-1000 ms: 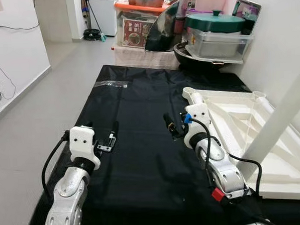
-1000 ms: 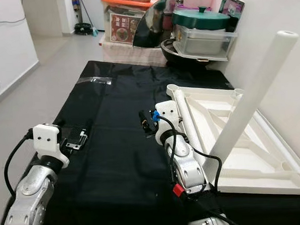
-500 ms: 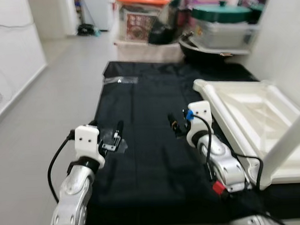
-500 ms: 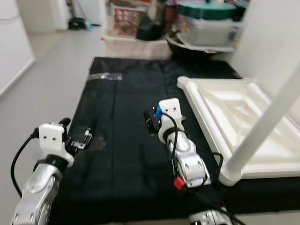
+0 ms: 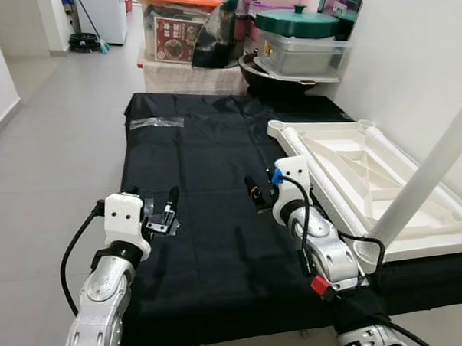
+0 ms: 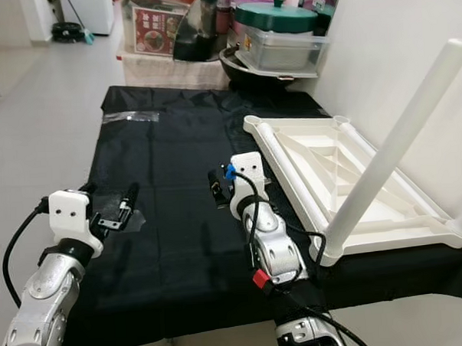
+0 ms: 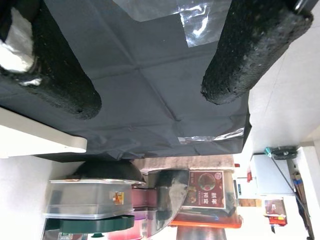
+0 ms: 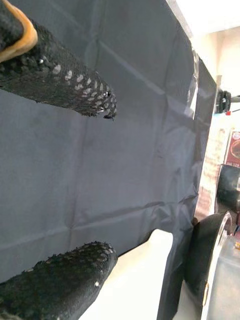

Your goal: Building children table

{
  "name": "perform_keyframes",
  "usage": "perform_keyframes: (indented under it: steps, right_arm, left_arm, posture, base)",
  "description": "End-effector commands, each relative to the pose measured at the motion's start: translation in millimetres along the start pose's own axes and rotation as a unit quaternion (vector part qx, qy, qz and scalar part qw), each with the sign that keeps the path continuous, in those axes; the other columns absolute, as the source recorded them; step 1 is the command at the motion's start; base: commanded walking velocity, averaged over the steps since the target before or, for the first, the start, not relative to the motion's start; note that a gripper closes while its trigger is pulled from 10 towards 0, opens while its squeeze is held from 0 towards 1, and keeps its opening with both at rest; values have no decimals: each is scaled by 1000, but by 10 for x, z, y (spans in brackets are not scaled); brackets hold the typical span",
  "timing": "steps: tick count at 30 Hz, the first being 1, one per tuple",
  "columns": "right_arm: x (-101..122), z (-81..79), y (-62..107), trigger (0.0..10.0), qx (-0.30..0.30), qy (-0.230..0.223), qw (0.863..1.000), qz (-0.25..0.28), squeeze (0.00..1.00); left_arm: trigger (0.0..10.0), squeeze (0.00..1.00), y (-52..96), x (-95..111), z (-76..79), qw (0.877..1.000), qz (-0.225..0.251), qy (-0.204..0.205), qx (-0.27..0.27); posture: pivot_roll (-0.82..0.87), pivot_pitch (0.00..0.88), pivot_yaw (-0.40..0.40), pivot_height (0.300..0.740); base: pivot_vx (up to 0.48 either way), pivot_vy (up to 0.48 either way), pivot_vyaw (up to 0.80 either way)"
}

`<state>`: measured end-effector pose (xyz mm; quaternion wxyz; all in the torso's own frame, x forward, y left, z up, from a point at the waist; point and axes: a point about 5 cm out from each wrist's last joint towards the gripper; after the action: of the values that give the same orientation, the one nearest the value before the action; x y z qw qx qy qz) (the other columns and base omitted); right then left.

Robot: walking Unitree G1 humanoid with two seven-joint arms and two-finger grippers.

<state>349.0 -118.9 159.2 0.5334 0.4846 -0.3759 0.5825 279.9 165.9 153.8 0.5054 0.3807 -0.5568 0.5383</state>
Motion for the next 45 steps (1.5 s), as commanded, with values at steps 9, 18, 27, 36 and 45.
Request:
perform_keyframes:
  steps: [9,18,27,36,45]
  right_arm:
    - [67,-1,-61,10000,-1,30,999,20,0]
    - [26,59,-79,10000,-16,11,1000,11,0]
    - [29,98,-101,10000,-19,15,1000,11,0]
    - [21,210,-135,10000,-50,28,998,-8,0]
    - [-291,392,-210,10000,-93,0,990,-110,0]
  left_arm:
    - [10000,0,-8,-20,31,1000,-2,4,-3]
    - [10000,0,-22,-19,50,1000,0,5,-10]
    - [10000,0,-25,-29,58,1000,-2,9,-9]
    - [10000,0,-20,-35,72,1000,-3,7,-8]
    - [10000,0,-13,-56,66,1000,-7,5,-8]
  posture:
    - [63,0,-139,740]
    - [60,0,-134,740]
    - [61,0,-136,740]
    - [64,0,-140,740]
    - [66,0,-146,740]
  base:
    - [310,0,0]
    - [308,0,0]
    - [31,0,0]
    - [0,0,0]
    - [0,0,0]
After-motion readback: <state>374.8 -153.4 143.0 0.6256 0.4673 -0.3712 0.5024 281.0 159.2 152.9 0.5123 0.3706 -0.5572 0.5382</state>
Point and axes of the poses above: a point about 5 cm out from each wrist's last joint towards the gripper, its own y axis pointing back from the gripper into the wrist, its own x axis along the axis of the wrist's last joint, z = x × y, and after that the axes turned 10 degrees about y, right-handed
